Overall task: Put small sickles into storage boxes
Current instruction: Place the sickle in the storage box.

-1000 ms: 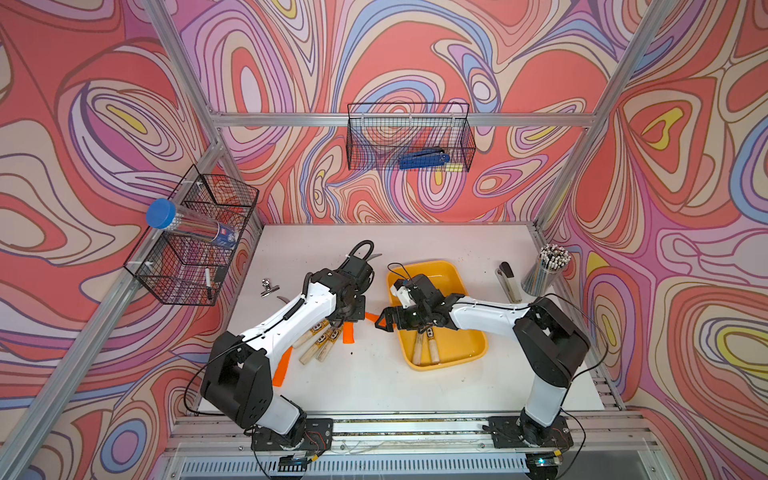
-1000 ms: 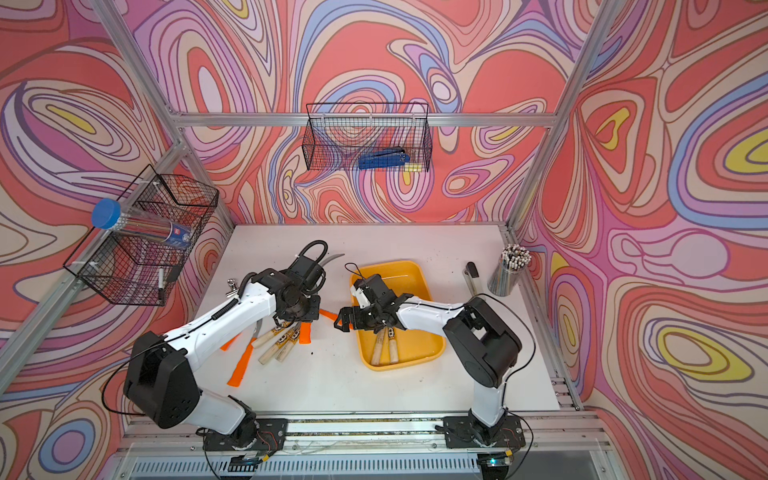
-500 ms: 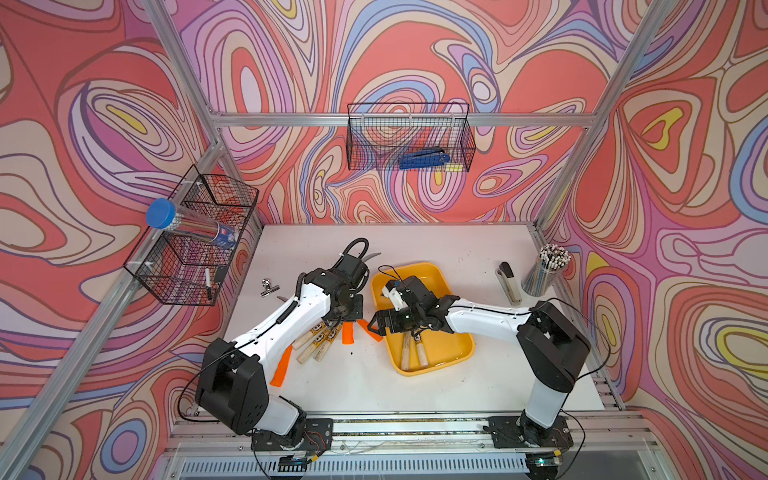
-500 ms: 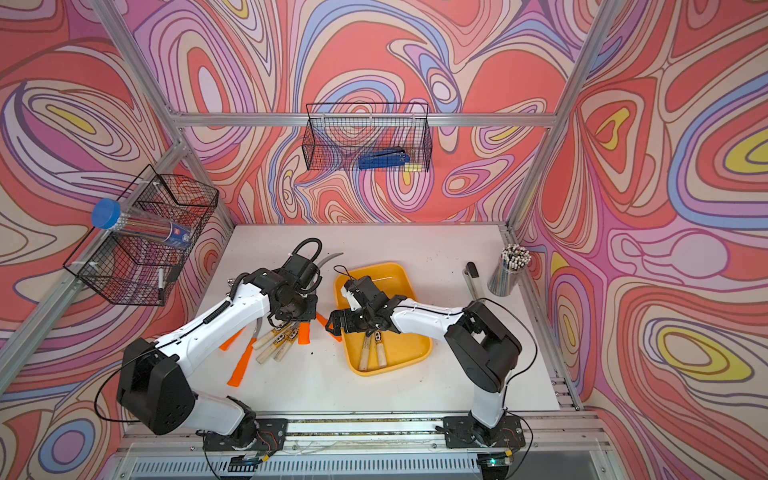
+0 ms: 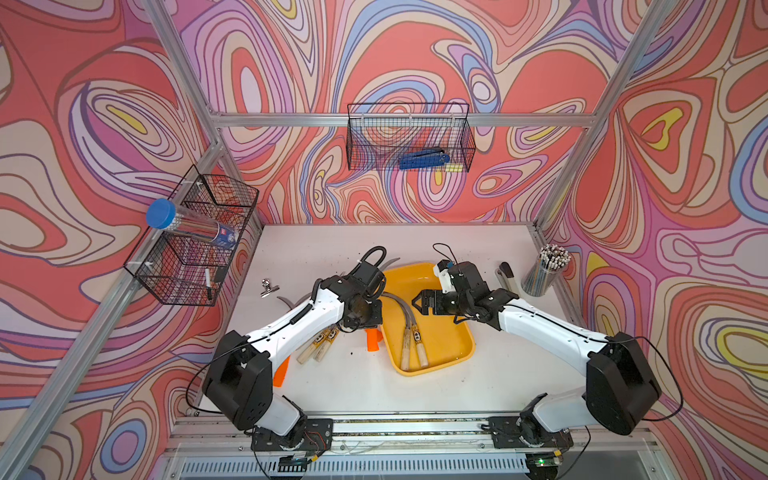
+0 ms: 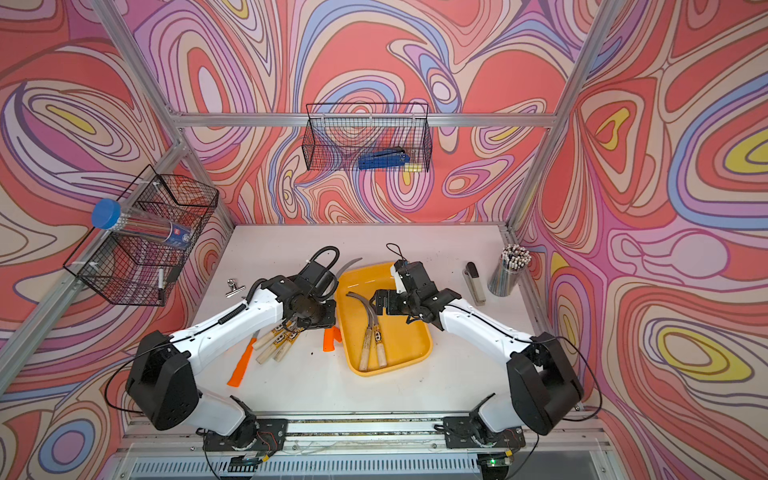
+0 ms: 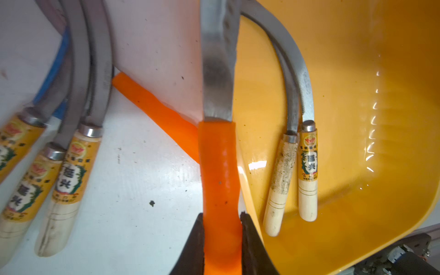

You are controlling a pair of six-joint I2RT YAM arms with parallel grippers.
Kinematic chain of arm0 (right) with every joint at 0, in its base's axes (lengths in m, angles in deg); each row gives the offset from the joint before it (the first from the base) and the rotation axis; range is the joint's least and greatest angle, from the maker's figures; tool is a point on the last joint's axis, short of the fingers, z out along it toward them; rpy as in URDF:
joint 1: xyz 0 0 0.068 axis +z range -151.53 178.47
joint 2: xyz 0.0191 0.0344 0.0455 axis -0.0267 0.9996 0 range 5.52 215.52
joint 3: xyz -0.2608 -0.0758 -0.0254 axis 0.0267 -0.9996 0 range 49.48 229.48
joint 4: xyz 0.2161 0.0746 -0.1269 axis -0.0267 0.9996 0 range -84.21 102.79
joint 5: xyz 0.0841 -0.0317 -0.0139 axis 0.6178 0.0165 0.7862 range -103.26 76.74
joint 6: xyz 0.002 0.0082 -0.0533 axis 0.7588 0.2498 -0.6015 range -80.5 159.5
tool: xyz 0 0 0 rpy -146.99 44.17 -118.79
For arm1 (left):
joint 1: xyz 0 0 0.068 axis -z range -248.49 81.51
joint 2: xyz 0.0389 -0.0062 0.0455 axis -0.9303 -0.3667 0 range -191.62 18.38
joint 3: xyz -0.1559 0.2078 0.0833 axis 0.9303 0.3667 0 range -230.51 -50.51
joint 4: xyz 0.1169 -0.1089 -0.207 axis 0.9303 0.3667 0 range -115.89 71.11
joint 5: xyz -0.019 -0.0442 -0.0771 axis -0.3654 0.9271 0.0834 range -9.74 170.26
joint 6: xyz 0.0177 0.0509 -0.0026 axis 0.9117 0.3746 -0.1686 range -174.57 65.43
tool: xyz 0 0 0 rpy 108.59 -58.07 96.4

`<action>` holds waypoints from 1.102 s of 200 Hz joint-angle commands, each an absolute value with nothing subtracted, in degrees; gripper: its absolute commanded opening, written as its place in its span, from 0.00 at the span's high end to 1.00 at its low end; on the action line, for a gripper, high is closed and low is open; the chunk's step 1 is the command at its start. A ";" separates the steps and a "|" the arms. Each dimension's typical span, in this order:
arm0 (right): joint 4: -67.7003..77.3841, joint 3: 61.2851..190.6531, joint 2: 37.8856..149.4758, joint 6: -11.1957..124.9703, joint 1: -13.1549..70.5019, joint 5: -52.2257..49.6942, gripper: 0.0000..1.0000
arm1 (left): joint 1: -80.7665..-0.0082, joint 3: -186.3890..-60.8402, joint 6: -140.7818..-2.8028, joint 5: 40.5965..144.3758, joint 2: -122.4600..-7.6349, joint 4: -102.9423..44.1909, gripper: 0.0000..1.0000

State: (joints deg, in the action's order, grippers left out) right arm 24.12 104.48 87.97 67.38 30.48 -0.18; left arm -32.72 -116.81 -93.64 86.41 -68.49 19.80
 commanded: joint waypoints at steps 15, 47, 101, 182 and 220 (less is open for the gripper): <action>25.72 102.95 86.03 65.51 29.41 -0.45 0.01 | -29.86 -117.76 -98.93 88.09 -72.31 15.31 0.81; 25.35 102.06 85.85 65.69 29.23 -0.29 0.02 | -27.41 -120.07 -100.05 88.36 -76.59 13.85 0.81; 25.11 101.16 85.50 65.67 28.89 -0.26 0.02 | -26.17 -124.33 -100.82 89.77 -82.13 12.67 0.80; 26.53 100.02 83.89 65.56 27.47 -2.15 0.02 | -23.49 -128.51 -100.04 83.70 -79.03 18.85 0.80; 27.94 99.32 82.30 66.13 24.10 -1.96 0.02 | -22.25 -129.87 -101.48 86.34 -83.24 15.48 0.80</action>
